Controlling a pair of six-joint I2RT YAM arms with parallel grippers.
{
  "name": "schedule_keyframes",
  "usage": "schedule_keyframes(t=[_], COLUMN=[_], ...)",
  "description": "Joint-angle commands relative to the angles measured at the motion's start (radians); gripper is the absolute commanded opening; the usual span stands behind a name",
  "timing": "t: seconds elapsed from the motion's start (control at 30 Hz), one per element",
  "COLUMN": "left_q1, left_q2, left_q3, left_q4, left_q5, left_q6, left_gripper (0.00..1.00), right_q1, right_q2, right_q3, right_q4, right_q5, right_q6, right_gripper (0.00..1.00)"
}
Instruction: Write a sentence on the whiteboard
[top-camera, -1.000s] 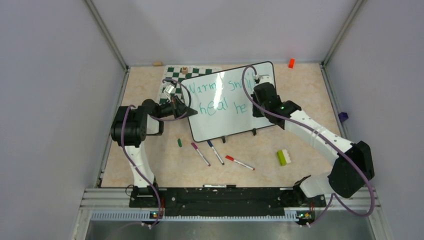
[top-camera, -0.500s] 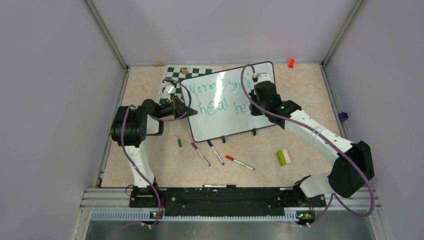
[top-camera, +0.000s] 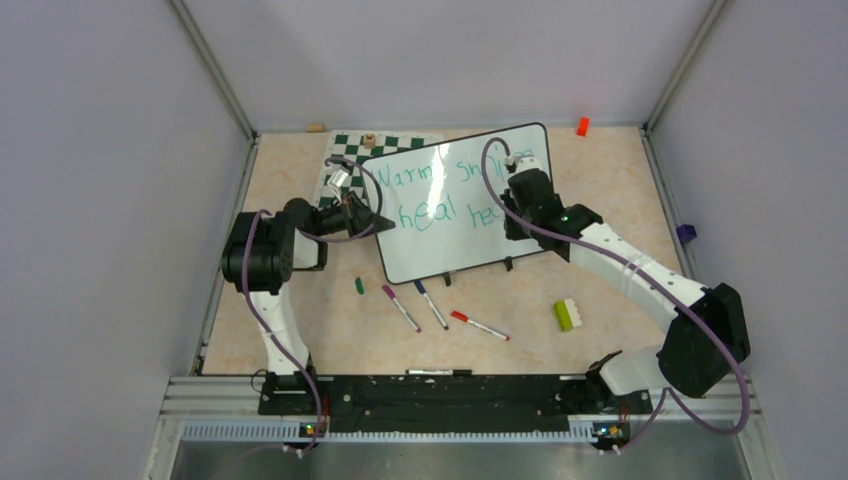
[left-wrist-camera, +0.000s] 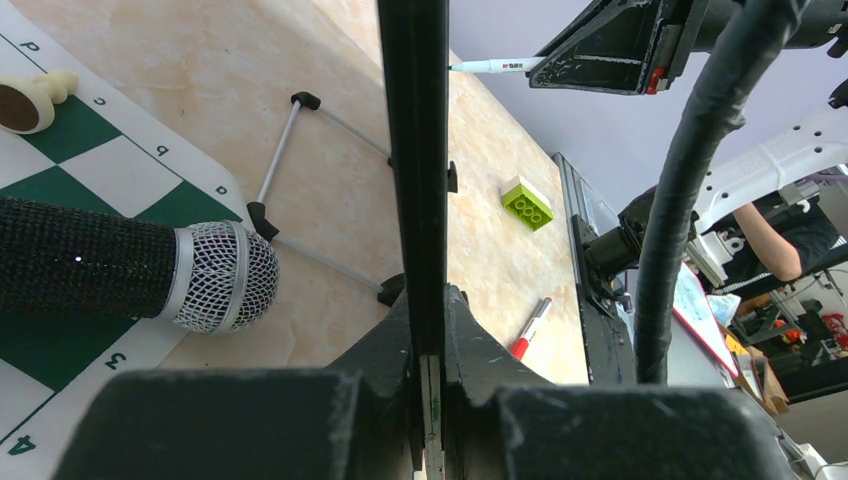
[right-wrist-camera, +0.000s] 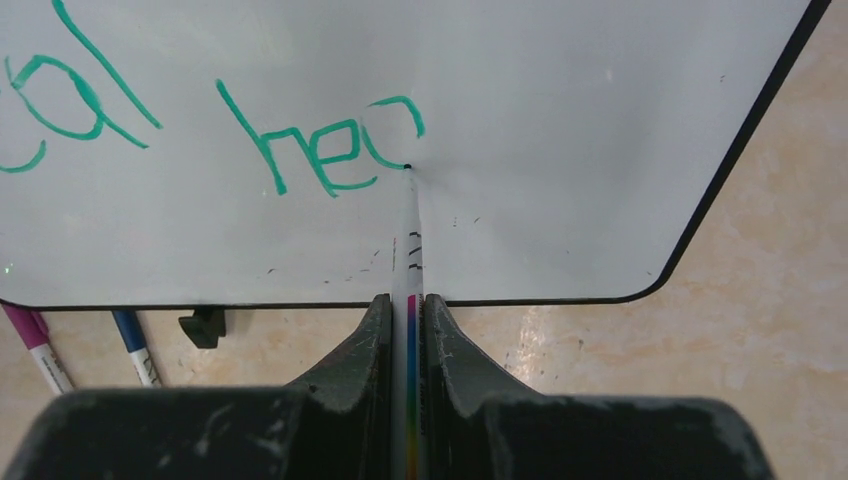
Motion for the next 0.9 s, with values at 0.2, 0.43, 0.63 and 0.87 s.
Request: schedule_keyframes(t=[0.2,0.43,0.63,0.87], left_q1=[0.009,0.009,0.009,0.009], left_q2=[-0.003,-0.002,-0.002,-0.003], left_q3=[0.014,0.016,0.015,0.015], left_q4=[0.104,0.104,0.104,0.104], left_q5=[-0.025,-0.026,-0.025,-0.025], left_q6=[0.057,0.057,0.057,0.056], left_gripper=[0.00,0.00,0.00,0.00], right_q1=[-0.017,-0.021,-0.021,-0.021], right_q2=[0.031,0.046,0.022,-0.019], right_q3=[0.108,0.127,0.086,0.007], right_q4=[0.009,0.013,-0.002,-0.015], right_q5=[0.088,0.076,0.069,0.085], right_q6=[-0.014,-0.014,-0.012,-0.001], right_gripper=[0.00,0.00,0.00,0.00])
